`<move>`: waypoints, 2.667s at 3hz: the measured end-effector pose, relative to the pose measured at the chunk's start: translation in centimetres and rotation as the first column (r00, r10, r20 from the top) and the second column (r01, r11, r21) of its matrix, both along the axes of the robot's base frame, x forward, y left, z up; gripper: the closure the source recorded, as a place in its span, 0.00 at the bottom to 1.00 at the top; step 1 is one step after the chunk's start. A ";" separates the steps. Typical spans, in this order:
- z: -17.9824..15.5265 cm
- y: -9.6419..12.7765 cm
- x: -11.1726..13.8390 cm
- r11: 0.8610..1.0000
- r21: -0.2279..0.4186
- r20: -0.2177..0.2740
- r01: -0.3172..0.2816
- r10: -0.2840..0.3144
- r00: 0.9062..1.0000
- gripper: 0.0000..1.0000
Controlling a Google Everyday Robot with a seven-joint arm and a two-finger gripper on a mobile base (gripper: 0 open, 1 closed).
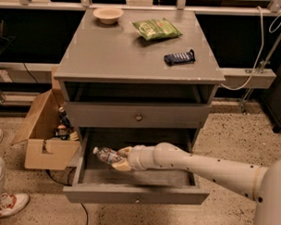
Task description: Pick water bottle from middle drawer and place on counter
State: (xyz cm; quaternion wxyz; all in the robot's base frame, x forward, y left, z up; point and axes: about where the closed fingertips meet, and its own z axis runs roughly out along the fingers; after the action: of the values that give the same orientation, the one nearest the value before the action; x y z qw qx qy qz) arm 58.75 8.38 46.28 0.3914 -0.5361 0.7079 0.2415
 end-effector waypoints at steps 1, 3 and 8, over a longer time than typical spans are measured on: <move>3.0 -1.7 -0.2 0.996 0.058 0.067 -0.071 0.067 0.995 1.00; 5.6 -1.8 -0.5 0.990 0.095 0.117 -0.108 0.096 0.988 1.00; 29.4 0.3 -1.4 0.961 -0.188 0.322 -0.202 0.254 0.912 1.00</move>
Offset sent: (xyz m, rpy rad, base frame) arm 0.0020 -0.0167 0.0256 0.0577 -0.0525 0.0371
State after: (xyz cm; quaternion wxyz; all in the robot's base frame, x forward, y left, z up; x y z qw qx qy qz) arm 57.33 8.67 75.65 0.4363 -0.6770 0.5773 0.1345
